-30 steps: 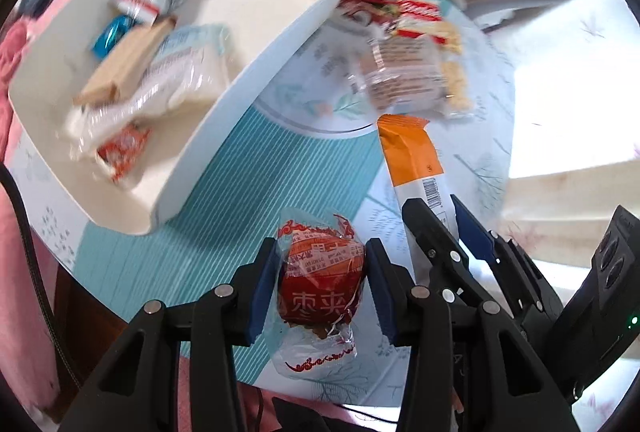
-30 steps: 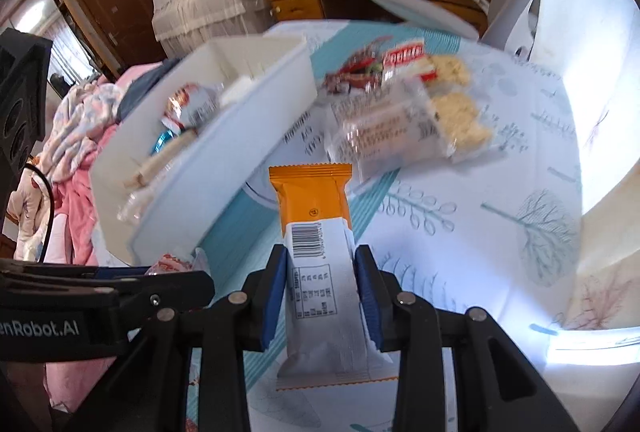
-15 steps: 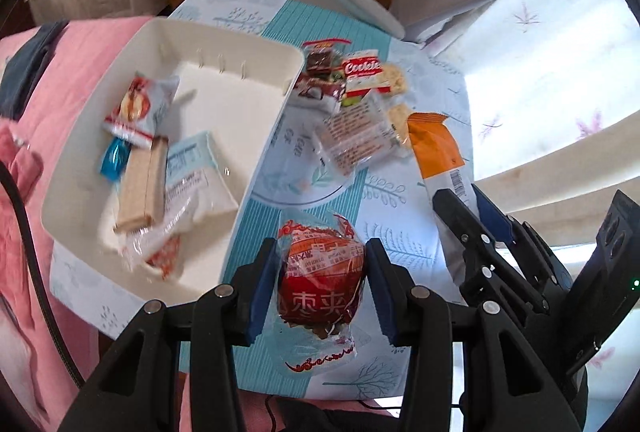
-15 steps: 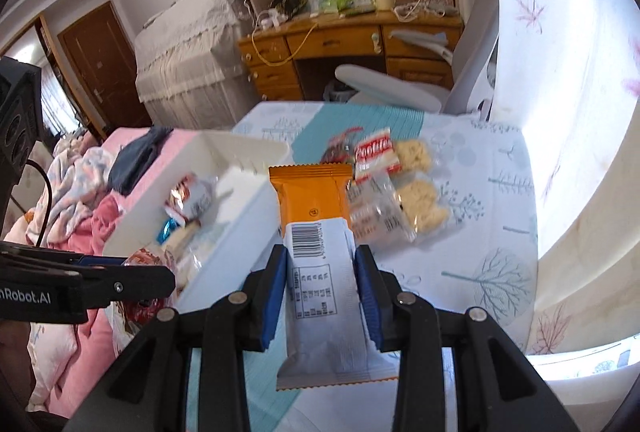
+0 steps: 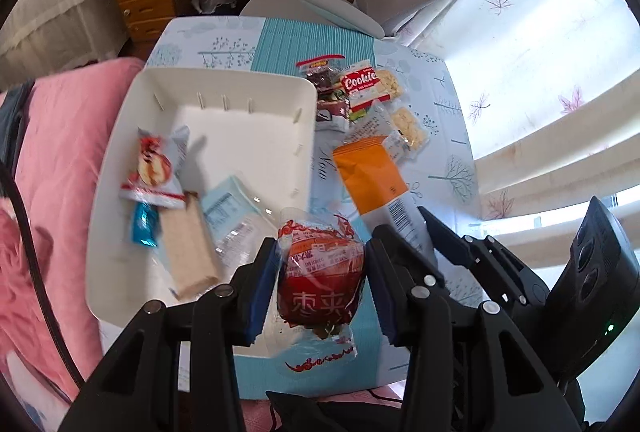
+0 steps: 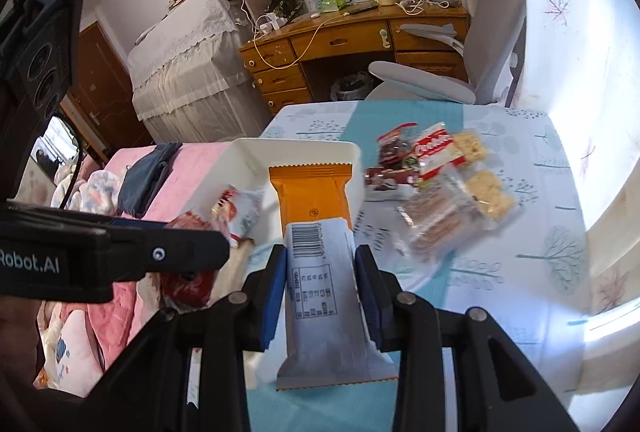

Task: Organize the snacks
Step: 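Carry the orange bar and red snack over the white tray with both grippers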

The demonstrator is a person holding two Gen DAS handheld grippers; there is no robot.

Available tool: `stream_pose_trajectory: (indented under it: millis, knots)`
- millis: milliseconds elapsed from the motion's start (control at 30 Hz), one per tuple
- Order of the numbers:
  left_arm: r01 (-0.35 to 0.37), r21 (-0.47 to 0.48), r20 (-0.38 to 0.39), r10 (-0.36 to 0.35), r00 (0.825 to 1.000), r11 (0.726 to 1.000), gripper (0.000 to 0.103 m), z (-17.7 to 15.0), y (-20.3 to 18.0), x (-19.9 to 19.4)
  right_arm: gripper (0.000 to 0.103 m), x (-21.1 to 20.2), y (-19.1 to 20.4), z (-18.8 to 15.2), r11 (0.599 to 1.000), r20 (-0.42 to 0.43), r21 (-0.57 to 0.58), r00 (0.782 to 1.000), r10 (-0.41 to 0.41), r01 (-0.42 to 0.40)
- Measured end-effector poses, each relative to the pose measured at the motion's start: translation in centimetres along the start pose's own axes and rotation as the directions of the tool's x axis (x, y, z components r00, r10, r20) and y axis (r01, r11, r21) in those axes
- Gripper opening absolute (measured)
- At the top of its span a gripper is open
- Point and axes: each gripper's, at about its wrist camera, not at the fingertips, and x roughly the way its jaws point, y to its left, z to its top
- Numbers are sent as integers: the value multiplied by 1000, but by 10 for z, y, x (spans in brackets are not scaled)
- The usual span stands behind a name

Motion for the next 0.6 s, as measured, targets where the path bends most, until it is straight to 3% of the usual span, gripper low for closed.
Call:
stream_pose_trajectory:
  millis: [367, 600]
  knots:
    - [11, 90, 21, -13, 1000, 996, 43, 8, 78, -17, 35, 30, 67, 2, 996, 65, 85, 998, -19, 14]
    - [18, 31, -3, -18, 1000, 999, 43, 10, 127, -17, 35, 43, 102, 3, 995, 52, 103, 999, -10, 4]
